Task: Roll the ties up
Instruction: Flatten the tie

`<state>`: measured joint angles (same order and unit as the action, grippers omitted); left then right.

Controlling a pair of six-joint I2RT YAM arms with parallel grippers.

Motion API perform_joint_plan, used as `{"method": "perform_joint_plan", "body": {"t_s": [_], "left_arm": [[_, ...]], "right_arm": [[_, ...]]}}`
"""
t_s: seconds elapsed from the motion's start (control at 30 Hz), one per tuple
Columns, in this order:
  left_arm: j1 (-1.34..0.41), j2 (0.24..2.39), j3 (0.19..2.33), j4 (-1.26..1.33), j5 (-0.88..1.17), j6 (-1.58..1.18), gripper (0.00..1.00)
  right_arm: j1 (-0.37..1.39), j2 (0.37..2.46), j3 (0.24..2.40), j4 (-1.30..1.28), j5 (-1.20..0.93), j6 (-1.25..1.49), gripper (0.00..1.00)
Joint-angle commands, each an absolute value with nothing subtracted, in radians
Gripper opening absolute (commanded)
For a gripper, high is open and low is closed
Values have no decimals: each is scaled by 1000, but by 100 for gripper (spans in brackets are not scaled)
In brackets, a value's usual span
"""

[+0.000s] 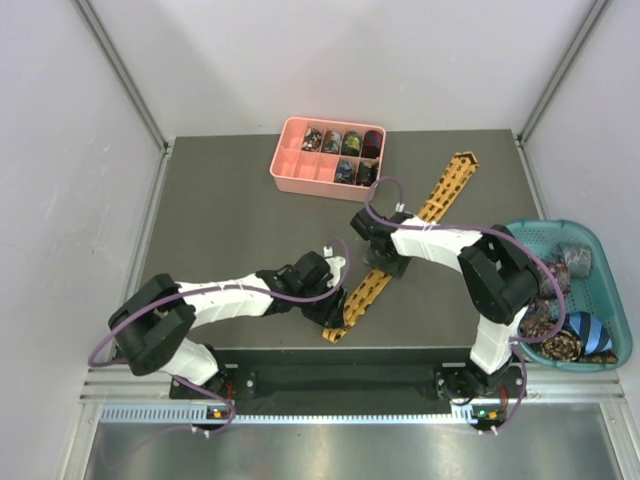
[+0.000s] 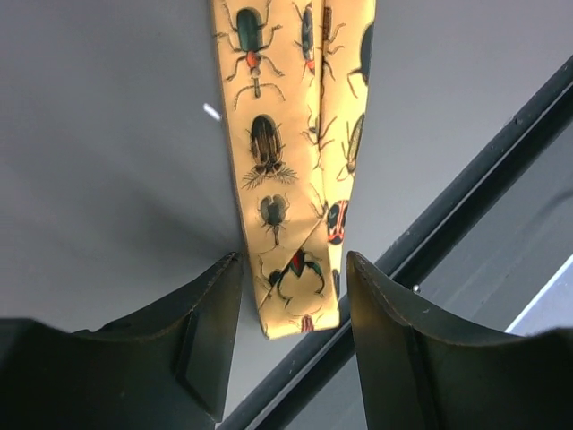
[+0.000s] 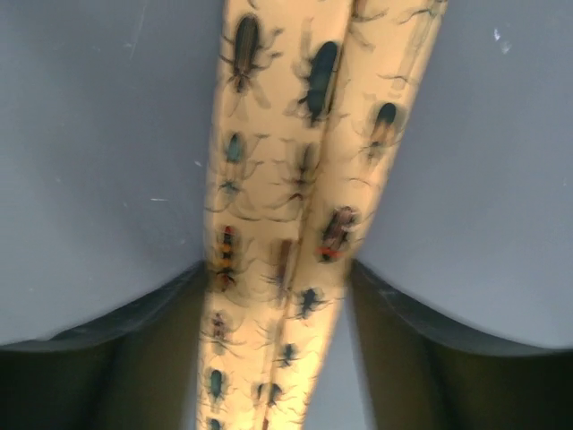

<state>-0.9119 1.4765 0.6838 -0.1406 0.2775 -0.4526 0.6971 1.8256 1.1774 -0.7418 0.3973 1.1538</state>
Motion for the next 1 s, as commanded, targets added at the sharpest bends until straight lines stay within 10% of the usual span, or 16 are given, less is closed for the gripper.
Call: {"method": "perform_joint_plan", "body": {"t_s": [0.0, 0.97], "left_arm": [[-916, 1408, 699, -182, 264, -420, 55], [-796, 1196, 666, -307, 34, -472, 61]], "right_arm": [[727, 1801, 1120, -762, 410, 1195, 57], [565, 1907, 1215, -534, 407, 1094, 41]]}}
